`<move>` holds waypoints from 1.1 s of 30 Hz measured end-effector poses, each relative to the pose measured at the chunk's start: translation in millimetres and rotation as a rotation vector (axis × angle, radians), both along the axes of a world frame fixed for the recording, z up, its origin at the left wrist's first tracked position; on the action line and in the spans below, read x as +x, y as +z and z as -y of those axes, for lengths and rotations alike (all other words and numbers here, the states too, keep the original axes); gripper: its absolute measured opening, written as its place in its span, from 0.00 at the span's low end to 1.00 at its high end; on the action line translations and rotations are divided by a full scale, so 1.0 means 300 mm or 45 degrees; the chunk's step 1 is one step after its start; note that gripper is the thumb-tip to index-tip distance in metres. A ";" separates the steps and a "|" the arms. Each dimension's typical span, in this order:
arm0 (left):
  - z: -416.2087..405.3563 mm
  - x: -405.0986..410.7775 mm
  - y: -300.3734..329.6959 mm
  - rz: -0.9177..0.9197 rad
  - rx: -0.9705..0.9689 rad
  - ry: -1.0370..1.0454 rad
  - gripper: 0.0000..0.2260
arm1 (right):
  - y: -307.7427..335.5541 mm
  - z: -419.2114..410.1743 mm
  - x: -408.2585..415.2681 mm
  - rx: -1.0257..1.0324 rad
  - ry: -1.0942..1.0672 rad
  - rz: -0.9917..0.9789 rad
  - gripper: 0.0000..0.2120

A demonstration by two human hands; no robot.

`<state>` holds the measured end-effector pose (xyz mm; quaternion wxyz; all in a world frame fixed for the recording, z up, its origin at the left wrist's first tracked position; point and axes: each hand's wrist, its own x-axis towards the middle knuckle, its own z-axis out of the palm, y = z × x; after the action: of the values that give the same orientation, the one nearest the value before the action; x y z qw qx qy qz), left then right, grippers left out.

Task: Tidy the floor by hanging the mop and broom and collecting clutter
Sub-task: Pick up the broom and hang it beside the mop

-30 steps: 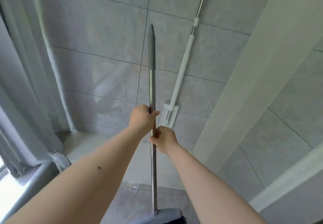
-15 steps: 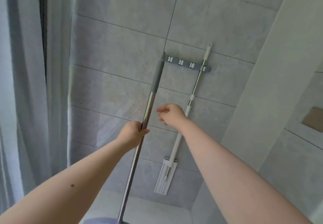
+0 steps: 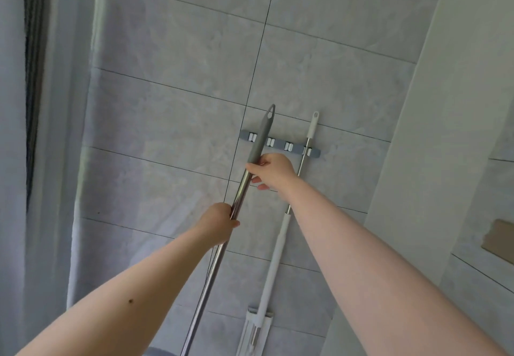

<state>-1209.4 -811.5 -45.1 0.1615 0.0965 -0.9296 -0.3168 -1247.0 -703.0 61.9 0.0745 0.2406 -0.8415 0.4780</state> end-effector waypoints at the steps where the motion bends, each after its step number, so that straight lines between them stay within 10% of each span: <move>1: -0.009 -0.040 0.014 0.013 -0.019 0.004 0.13 | 0.010 0.003 -0.039 -0.005 0.006 0.006 0.11; 33: 0.216 -1.008 0.272 -0.016 -0.445 -0.006 0.14 | 0.298 0.262 -0.967 0.252 -0.248 -0.381 0.16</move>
<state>-1511.9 -876.2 36.5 0.1810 0.0629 -0.9697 -0.1514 -1537.2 -781.5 151.4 0.2207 0.2326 -0.8832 0.3423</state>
